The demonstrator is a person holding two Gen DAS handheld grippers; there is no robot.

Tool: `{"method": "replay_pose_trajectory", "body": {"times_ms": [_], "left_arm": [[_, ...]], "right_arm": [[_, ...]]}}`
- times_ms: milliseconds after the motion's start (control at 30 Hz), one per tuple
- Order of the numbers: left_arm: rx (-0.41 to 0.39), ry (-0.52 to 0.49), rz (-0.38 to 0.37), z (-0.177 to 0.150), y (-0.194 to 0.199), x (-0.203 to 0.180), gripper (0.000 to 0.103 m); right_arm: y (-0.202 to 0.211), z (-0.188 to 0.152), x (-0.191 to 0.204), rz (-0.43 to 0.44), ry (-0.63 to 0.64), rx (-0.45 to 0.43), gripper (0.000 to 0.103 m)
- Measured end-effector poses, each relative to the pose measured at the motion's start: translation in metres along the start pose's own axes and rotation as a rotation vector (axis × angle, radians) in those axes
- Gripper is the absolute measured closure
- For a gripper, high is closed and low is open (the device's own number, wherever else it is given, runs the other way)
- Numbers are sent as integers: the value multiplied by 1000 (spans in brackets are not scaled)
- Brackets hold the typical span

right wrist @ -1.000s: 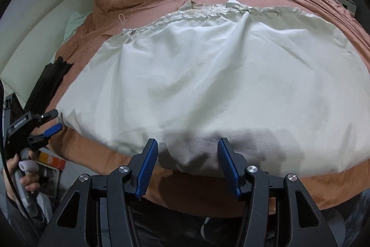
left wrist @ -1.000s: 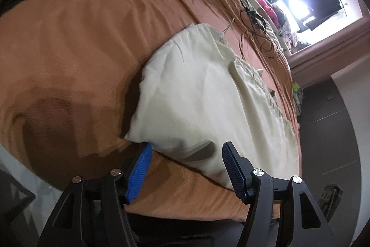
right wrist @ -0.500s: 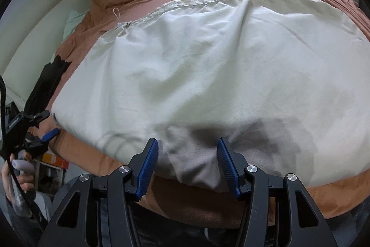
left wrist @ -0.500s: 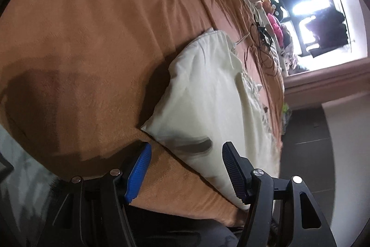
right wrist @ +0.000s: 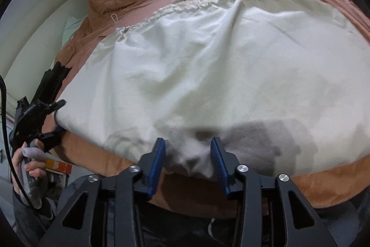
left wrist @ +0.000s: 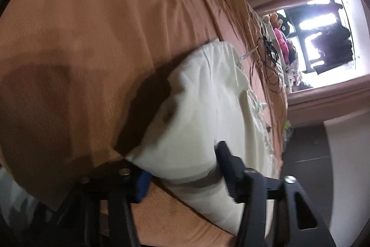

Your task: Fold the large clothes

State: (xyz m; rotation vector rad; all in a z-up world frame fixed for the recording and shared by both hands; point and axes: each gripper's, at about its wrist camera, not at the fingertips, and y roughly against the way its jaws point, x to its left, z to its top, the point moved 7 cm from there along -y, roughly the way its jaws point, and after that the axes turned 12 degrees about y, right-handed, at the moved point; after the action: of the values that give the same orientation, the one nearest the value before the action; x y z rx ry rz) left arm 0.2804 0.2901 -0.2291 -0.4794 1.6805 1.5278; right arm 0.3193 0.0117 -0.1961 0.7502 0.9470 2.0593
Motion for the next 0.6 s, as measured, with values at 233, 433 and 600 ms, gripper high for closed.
{"method": "replay_pose_trajectory", "body": {"times_ms": [233, 433, 600], "left_arm": [[2, -2, -1, 0, -5, 10, 56], [-26, -27, 24, -2, -2, 7, 57], [-43, 4, 29, -4, -1, 10, 57]], "right_arm": [[-29, 14, 4, -31, 40, 62, 63], [-58, 50, -9, -76, 43, 109, 65], [-85, 91, -24, -107, 45, 136, 73]]}}
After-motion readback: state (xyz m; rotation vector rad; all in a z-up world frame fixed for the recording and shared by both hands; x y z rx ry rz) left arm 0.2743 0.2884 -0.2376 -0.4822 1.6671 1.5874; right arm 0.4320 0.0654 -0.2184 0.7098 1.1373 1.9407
